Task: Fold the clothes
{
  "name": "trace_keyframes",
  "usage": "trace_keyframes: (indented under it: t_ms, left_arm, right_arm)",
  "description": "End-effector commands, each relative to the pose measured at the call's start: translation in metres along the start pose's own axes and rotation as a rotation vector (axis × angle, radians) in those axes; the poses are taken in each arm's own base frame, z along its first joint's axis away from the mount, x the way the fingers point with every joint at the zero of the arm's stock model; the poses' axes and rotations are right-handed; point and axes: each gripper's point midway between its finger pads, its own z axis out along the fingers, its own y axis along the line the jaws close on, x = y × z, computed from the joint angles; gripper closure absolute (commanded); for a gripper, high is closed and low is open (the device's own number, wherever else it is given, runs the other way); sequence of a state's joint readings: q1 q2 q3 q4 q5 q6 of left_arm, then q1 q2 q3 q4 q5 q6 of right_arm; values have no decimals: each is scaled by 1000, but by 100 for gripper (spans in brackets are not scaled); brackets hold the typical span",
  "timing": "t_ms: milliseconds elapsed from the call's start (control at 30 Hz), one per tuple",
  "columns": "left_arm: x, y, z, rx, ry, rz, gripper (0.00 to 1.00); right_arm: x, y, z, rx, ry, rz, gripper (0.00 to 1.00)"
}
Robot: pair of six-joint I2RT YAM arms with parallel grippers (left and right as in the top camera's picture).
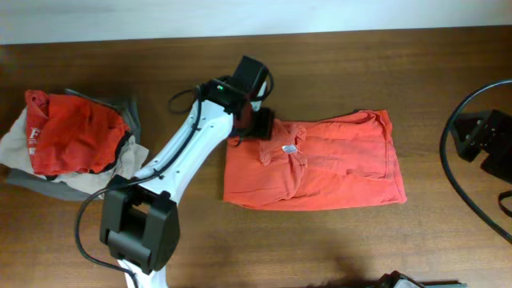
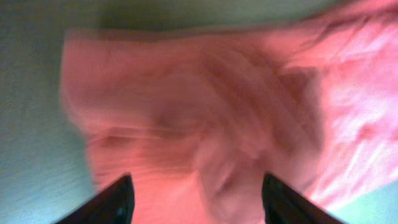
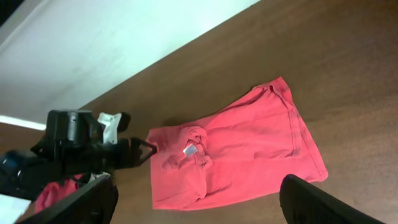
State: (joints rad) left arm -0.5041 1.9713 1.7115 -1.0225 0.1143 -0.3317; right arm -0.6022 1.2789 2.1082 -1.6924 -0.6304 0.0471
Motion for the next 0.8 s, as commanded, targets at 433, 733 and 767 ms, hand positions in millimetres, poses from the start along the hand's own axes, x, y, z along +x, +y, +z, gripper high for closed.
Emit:
trace_keyframes:
  t_ms: [433, 733, 767]
  left_arm:
    - [21, -31, 65, 144, -49, 113, 93]
    - [-34, -73, 44, 352, -260, 49, 91]
    - [-38, -73, 43, 357, -280, 51, 89]
  right_arm:
    - [3, 3, -3, -6, -2, -20, 11]
    - [3, 3, -3, -7, -2, -20, 11]
    - [3, 3, -3, -7, -2, -20, 12]
